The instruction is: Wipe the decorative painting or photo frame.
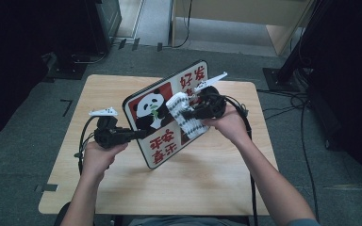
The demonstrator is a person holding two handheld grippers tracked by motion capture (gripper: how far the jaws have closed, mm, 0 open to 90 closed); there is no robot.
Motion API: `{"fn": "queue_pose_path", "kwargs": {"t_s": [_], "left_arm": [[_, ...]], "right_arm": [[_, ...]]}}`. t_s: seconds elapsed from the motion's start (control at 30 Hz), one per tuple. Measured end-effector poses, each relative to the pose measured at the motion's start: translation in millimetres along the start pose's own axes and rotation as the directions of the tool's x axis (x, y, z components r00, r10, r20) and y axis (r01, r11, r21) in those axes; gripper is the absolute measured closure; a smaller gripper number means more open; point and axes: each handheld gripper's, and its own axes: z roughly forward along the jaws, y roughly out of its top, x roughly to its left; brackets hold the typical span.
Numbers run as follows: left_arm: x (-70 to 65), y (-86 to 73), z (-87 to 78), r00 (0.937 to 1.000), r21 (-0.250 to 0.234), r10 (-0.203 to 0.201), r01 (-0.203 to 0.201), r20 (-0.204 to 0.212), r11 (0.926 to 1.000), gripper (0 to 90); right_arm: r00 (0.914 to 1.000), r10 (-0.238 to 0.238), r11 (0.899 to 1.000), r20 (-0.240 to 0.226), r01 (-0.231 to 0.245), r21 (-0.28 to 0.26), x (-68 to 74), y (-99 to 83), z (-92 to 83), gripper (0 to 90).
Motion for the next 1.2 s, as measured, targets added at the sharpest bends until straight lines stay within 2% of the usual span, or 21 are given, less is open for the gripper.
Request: {"fn": "queue_pose_path", "kwargs": {"t_s": [0.1,0.17,0.43,0.47,0.53,0.73,1.0,1.2], "left_arm": [[0.0,0.0,-0.1,1.0,0.001,0.001,-0.001,-0.001,1.0,74.3],[0.1,0.1,0.0,1.0,0.0,0.0,0.0,0.0,1.0,74.3],[0.3,0.0,-0.1,1.0,0.0,-0.001,0.001,0.001,1.0,74.3],[0.3,0.0,-0.1,1.0,-0.001,-0.001,0.001,0.001,1.0,74.3],[0.3,0.0,0.1,1.0,-0.003,-0.004,0.004,0.0,1.0,74.3],[0.7,-0.1,-0.2,1.0,-0.004,-0.006,0.006,0.003,1.0,74.3],[1.5,-0.2,-0.5,1.0,-0.004,-0.006,0.006,0.006,1.0,74.3],[2.5,-0.2,-0.8,0.9999,-0.004,-0.009,0.009,0.011,1.0,74.4]], "right_arm": [[1.0,-0.008,1.0,0.001,0.008,-0.006,3.8,6.7,-4.7,80.9],[0.9996,-0.028,1.0,0.007,0.029,-0.01,8.7,16.8,-10.0,80.9],[0.9987,-0.05,0.999,0.011,0.05,-0.021,16.8,38.4,-16.2,80.8],[0.998,-0.062,0.998,0.01,0.062,-0.027,22.0,46.1,-18.4,80.8],[0.9974,-0.071,0.997,0.01,0.071,-0.03,23.3,48.8,-18.9,80.8],[0.993,-0.117,0.992,0.018,0.118,-0.049,36.6,73.9,-23.4,80.8],[0.9925,-0.12,0.991,0.023,0.121,-0.058,39.5,87.9,-19.6,80.7],[0.993,-0.116,0.992,0.025,0.117,-0.043,37.3,86.5,-11.0,80.7]]}}
